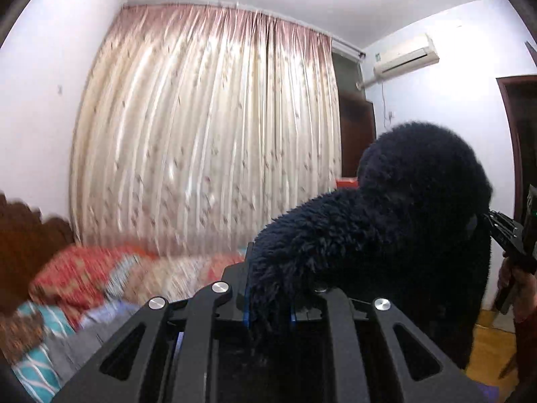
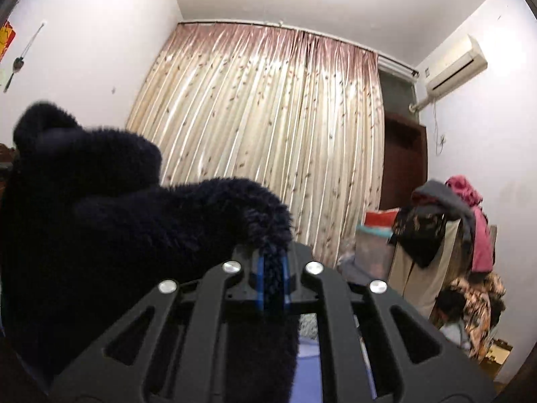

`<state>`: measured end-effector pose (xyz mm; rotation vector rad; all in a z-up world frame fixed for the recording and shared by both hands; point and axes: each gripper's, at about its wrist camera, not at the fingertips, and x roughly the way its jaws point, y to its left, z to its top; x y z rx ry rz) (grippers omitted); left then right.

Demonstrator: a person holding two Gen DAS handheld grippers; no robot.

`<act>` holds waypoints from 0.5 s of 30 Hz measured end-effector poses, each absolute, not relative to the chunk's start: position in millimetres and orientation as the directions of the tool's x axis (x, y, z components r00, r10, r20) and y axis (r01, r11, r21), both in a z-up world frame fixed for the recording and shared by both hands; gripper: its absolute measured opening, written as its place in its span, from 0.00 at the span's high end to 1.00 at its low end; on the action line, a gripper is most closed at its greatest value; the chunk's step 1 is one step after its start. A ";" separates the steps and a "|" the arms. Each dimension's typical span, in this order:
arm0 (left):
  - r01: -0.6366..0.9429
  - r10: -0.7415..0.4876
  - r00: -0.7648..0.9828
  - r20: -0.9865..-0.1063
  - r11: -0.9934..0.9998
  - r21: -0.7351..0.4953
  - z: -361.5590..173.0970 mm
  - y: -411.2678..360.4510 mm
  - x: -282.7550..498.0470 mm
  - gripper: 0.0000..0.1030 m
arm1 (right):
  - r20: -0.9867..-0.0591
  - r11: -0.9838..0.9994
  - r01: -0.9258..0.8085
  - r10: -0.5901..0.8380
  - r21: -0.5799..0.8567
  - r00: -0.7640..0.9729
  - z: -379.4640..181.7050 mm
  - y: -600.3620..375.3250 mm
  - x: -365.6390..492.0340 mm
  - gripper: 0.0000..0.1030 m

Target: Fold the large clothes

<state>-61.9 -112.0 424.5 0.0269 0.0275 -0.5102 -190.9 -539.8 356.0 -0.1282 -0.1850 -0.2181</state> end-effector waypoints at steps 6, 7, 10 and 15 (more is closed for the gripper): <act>0.452 -0.448 0.891 -0.078 0.890 0.057 426.5 -130.5 -32.2 0.63 | 0.137 0.971 0.195 -0.176 -0.140 0.975 369.4 -544.3 -161.9 0.93; 0.451 -0.444 0.891 -0.097 0.891 0.054 421.2 -132.2 -23.5 0.63 | 0.120 0.970 0.194 -0.177 -0.146 0.977 365.7 -545.4 -153.0 0.93; 0.447 -0.435 0.878 -0.199 0.894 0.018 389.6 -143.1 18.4 0.63 | 0.044 0.969 0.194 -0.190 -0.151 0.981 347.6 -549.9 -117.3 0.93; 0.413 -0.375 0.843 -0.385 0.911 0.016 322.5 -186.2 119.2 0.63 | -0.129 0.956 0.234 -0.259 -0.178 0.957 302.5 -588.2 -1.1 0.93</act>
